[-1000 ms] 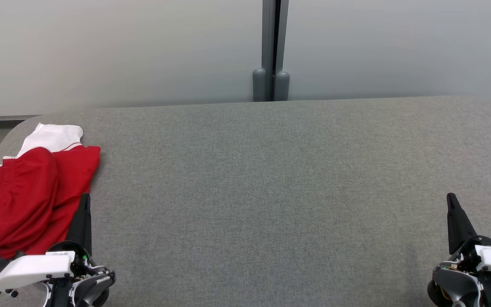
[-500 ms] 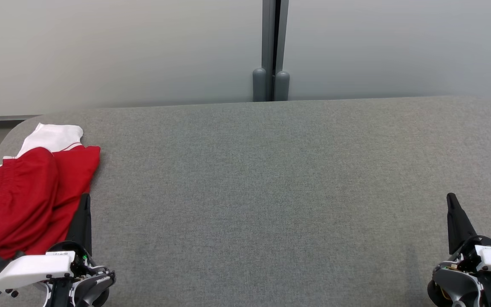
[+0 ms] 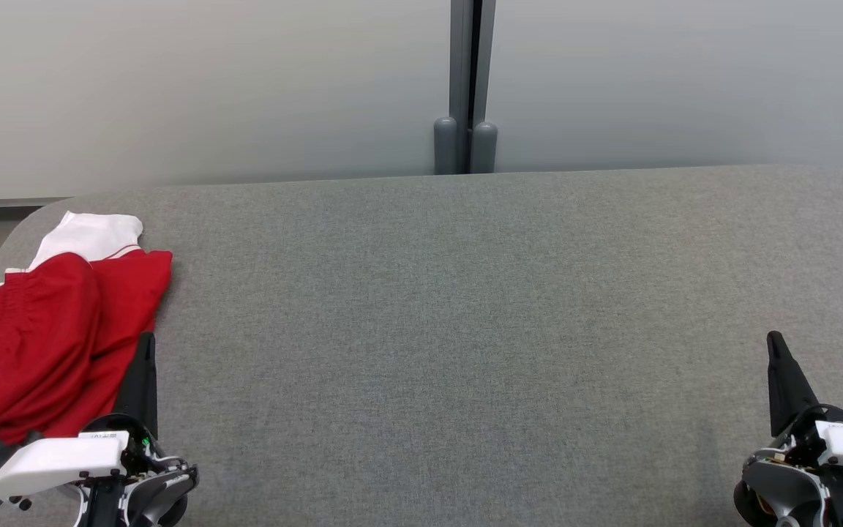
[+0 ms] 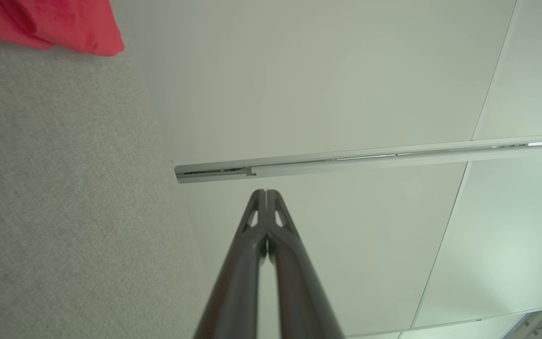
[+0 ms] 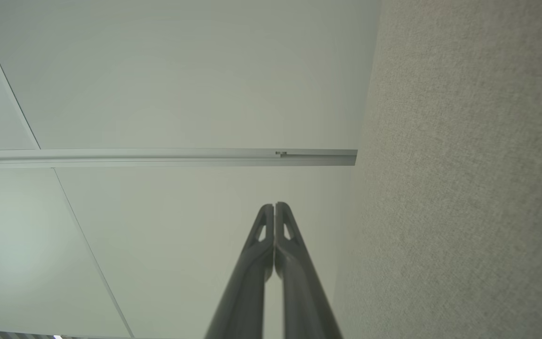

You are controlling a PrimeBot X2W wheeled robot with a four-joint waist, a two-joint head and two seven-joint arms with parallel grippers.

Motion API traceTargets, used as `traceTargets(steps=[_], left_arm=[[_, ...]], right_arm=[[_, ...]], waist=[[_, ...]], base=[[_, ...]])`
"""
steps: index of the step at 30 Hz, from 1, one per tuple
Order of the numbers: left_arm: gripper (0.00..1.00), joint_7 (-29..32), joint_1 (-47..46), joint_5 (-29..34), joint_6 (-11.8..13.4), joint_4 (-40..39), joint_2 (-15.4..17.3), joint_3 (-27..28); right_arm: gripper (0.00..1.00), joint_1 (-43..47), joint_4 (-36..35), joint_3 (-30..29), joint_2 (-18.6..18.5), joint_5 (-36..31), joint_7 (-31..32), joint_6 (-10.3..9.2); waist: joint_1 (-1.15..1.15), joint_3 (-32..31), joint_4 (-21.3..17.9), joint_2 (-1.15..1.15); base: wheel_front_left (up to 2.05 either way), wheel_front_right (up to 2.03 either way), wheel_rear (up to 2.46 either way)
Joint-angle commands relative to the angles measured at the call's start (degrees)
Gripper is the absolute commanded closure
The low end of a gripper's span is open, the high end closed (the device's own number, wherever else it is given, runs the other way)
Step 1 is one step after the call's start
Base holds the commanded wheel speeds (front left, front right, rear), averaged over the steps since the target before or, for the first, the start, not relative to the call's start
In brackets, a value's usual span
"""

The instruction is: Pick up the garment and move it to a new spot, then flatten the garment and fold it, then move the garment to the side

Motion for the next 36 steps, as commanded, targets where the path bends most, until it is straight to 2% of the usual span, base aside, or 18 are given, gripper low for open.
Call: traceTargets(steps=[1,34,35,36], left_arm=[[1.00,0.1,-0.9,0.1,-0.2,0.1,0.2,0.1],[1.00,0.1,-0.9,0.1,-0.2,0.1,0.2,0.1],[0.00,0.0,0.0,0.0,0.0,0.0,0.0,0.0],[0.00,-0.1,0.3,0.0,0.0,0.3,-0.1,-0.1]], right_arm=[[1.00,-0.7,0.1,0.0,-0.1,-0.3,0.1,0.00],[1.00,-0.7,0.1,0.0,-0.1,-0.3,0.1,0.00],[0.00,0.0,0.0,0.0,0.0,0.0,0.0,0.00],[0.00,0.2,0.3,0.0,0.1,0.1,0.0,0.00]], waist=[[0.00,0.0,0.0,0.00],[0.00,0.0,0.0,0.00],[0.00,0.0,0.0,0.00],[0.00,0.0,0.0,0.00]], base=[[0.00,0.00,0.00],[0.00,0.00,0.00],[0.00,0.00,0.00],[0.00,0.00,0.00]])
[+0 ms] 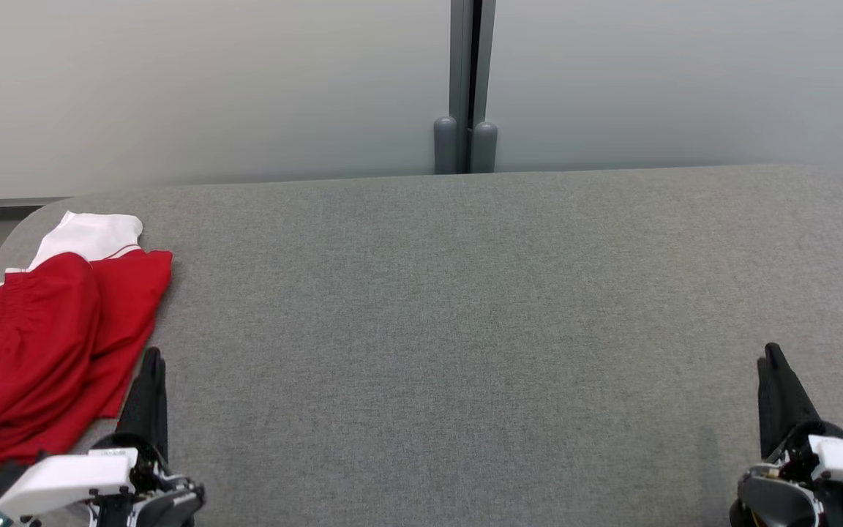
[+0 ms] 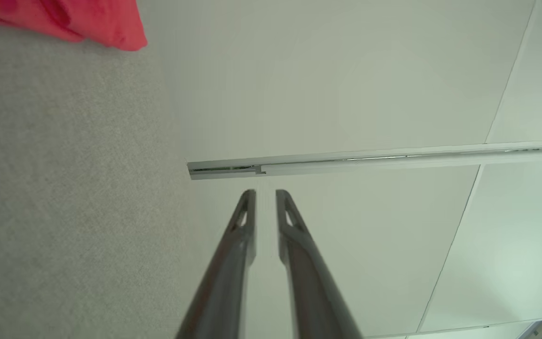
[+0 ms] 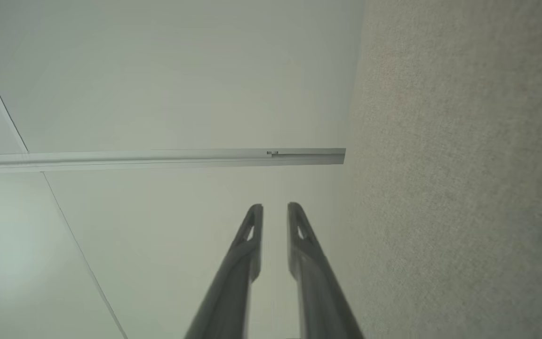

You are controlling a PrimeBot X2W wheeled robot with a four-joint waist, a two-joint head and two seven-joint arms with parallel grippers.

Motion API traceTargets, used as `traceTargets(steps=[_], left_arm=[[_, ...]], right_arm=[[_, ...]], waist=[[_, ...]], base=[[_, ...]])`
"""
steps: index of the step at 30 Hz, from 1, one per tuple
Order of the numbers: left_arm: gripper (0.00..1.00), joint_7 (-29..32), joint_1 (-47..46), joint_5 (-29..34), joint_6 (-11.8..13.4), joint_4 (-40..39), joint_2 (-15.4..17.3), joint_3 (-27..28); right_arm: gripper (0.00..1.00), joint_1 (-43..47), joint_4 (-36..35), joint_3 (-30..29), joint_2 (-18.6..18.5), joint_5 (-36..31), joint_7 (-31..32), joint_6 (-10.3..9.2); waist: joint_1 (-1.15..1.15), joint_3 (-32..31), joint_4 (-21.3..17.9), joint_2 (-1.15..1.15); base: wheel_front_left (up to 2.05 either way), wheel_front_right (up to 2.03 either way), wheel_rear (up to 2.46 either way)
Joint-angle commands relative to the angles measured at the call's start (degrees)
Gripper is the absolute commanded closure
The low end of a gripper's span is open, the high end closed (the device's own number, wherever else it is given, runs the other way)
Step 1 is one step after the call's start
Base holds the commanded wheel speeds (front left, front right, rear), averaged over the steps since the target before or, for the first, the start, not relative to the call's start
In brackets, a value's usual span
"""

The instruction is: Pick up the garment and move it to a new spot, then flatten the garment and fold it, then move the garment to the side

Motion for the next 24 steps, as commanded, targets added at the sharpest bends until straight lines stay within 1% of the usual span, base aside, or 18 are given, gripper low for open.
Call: traceTargets(steps=[1,3,7,11,14,18,24], left_arm=[[0.00,0.0,0.5,0.0,0.0,0.4,-0.2,0.0],[0.00,0.0,1.9,0.0,0.0,1.4,-0.6,-0.1],[0.00,-1.2,2.0,0.0,0.0,0.6,-0.5,-1.2],[0.00,-2.4,2.2,1.8,0.0,-0.4,-0.3,-2.0],[0.00,-3.2,2.4,6.1,0.0,-1.0,-0.3,-1.6],[0.00,-4.3,2.5,13.2,0.0,-2.2,-0.3,-0.9],[0.00,-5.8,3.2,21.4,0.5,-4.4,-0.3,-2.5]], right_arm=[[0.00,0.4,0.4,0.0,0.1,0.0,0.0,0.00],[0.00,1.5,1.5,0.1,0.5,0.0,0.0,-0.01],[0.00,1.5,0.7,1.0,0.4,0.1,-0.6,-0.01],[0.00,1.4,0.9,2.5,0.0,-2.2,-2.3,-0.01],[0.00,1.0,1.5,3.3,-0.4,-5.8,-3.2,-0.01],[0.00,0.9,1.2,2.9,0.0,-12.6,-4.3,-0.01],[0.00,1.2,-1.3,5.0,0.2,-21.7,-5.8,-0.01]], waist=[[0.00,0.0,0.0,0.00],[0.00,0.0,0.0,0.00],[0.00,0.0,0.0,0.00],[0.00,0.0,0.0,0.00],[0.00,0.0,0.0,0.00],[0.00,0.1,-0.1,0.00],[0.00,0.1,-0.1,0.00]], base=[[0.00,0.00,0.00],[0.00,0.00,0.00],[0.00,0.00,0.00],[0.00,0.00,0.00],[0.00,0.00,0.00],[0.00,0.00,0.00],[0.00,0.00,0.00]])
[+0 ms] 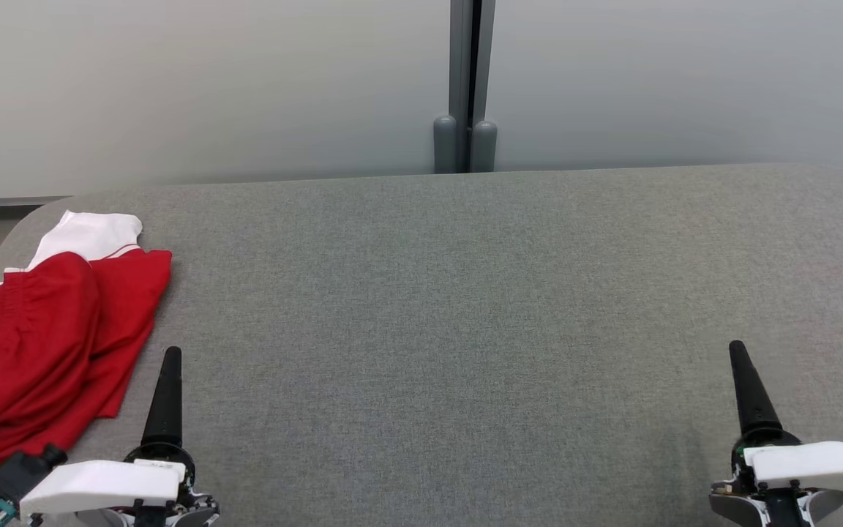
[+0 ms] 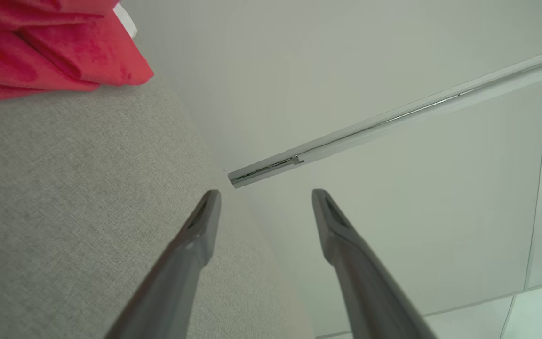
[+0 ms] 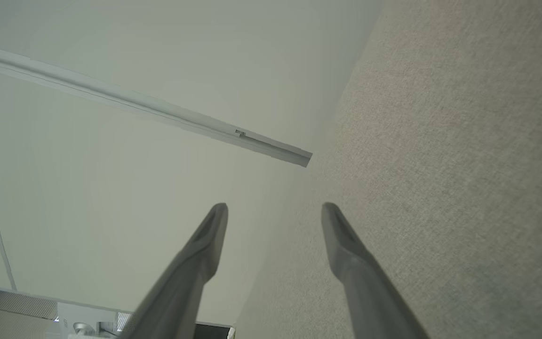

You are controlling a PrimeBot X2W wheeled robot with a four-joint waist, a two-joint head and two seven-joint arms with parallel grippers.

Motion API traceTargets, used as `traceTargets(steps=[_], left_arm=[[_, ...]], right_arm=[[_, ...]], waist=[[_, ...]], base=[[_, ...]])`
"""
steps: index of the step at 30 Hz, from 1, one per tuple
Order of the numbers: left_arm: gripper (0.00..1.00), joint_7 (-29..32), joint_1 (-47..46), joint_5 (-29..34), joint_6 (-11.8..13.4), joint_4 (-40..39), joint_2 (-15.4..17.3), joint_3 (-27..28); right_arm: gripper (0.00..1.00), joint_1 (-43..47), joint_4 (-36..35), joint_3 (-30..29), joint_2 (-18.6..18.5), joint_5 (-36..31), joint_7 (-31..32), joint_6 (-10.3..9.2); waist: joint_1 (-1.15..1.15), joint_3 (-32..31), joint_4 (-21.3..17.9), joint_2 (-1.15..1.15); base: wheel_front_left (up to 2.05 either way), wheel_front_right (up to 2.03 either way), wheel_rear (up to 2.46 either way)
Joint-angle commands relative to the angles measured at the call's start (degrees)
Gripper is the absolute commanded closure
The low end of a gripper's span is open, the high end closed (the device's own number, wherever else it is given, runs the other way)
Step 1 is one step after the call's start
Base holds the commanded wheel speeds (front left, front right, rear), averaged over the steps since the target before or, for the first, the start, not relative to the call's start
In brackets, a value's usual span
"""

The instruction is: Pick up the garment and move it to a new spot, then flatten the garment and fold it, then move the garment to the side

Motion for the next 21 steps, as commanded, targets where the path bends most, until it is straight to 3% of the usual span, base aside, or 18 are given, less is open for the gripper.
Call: traceTargets(steps=[1,14,21], left_arm=[[0.00,-0.6,-0.5,3.6,0.3,-1.7,0.6,-0.7],[0.00,-3.6,0.4,18.9,4.4,-4.5,0.7,-5.1],[0.00,-5.0,1.0,24.3,6.1,-5.4,0.8,-5.9]], right_arm=[[0.00,-0.9,-1.7,1.2,-0.3,-3.6,-0.9,0.00],[0.00,-0.1,-3.2,4.1,-0.4,-19.7,-3.8,0.01],[0.00,0.3,-3.3,6.4,-0.6,-25.6,-5.2,0.01]], waist=[[0.00,0.0,0.0,0.00],[0.00,0.1,-0.3,0.00],[0.00,0.0,-0.4,0.00]], base=[[0.00,0.00,0.00],[0.00,0.00,0.00],[0.00,0.00,0.00]])
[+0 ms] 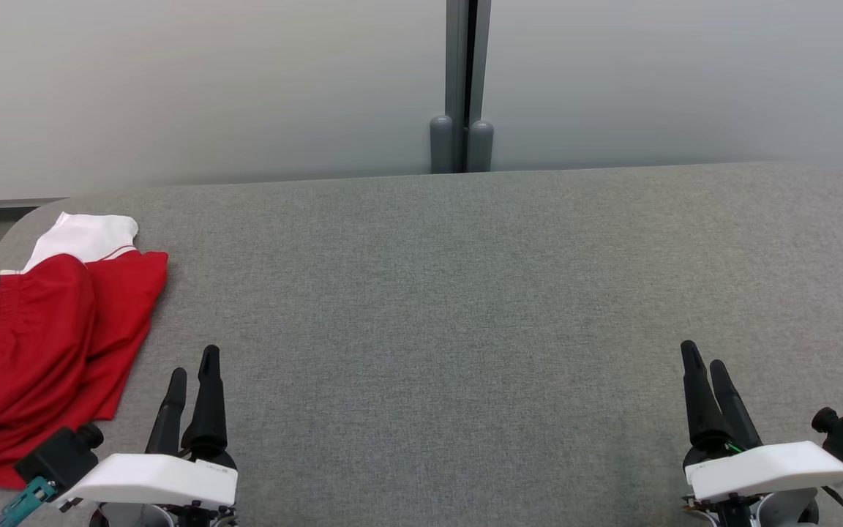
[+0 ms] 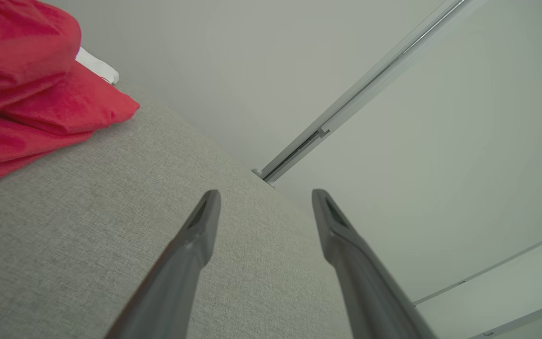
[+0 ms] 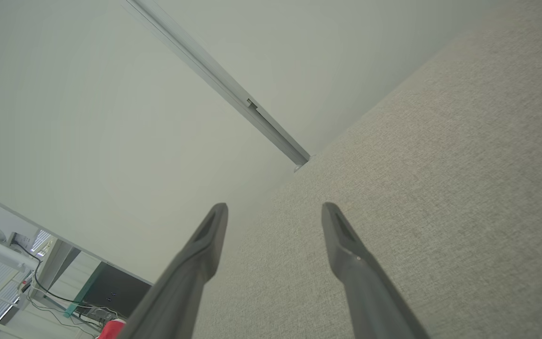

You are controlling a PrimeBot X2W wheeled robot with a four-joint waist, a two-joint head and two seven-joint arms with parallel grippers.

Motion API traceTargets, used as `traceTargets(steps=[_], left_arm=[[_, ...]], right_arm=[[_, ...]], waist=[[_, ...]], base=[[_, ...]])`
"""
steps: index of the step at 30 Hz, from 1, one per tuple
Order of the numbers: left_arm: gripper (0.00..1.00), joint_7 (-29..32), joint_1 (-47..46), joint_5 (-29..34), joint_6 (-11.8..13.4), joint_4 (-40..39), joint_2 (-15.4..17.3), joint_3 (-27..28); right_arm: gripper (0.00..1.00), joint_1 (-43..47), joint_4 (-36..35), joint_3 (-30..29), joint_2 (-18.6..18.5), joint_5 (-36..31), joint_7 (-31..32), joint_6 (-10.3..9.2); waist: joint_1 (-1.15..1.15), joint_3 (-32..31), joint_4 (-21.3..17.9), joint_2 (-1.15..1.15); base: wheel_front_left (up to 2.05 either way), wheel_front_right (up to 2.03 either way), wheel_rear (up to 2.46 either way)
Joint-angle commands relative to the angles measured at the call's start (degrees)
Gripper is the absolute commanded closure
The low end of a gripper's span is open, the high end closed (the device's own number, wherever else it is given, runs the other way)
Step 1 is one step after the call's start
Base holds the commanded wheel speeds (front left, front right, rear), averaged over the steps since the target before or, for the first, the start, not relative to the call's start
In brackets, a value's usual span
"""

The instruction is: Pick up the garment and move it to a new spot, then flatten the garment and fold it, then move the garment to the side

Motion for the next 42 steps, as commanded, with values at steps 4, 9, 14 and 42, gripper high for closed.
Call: traceTargets(steps=[4,9,14,42], left_arm=[[0.00,-1.0,0.1,2.8,1.0,-1.4,0.5,0.5],[0.00,-1.9,0.5,7.0,0.5,-1.9,0.5,0.3],[0.00,-2.8,0.8,11.1,-0.6,-2.2,0.6,-0.4],[0.00,-6.9,0.9,27.9,3.4,-3.7,0.7,-2.7]], right_arm=[[0.00,-0.4,-1.0,0.3,-0.5,-3.9,-1.1,0.01],[0.00,-0.5,-1.2,0.7,-0.5,-6.9,-2.0,0.01],[0.00,-0.6,-1.4,1.1,-0.5,-10.2,-2.9,0.01],[0.00,0.0,-6.9,3.5,-0.6,-26.6,-7.0,0.01]], waist=[[0.00,-0.1,-0.1,0.00],[0.00,-0.1,-0.2,0.00],[0.00,-0.2,-0.3,0.00],[0.00,0.7,-1.1,0.00]], base=[[0.00,0.00,0.00],[0.00,0.00,0.00],[0.00,0.00,0.00],[0.00,0.00,0.00]])
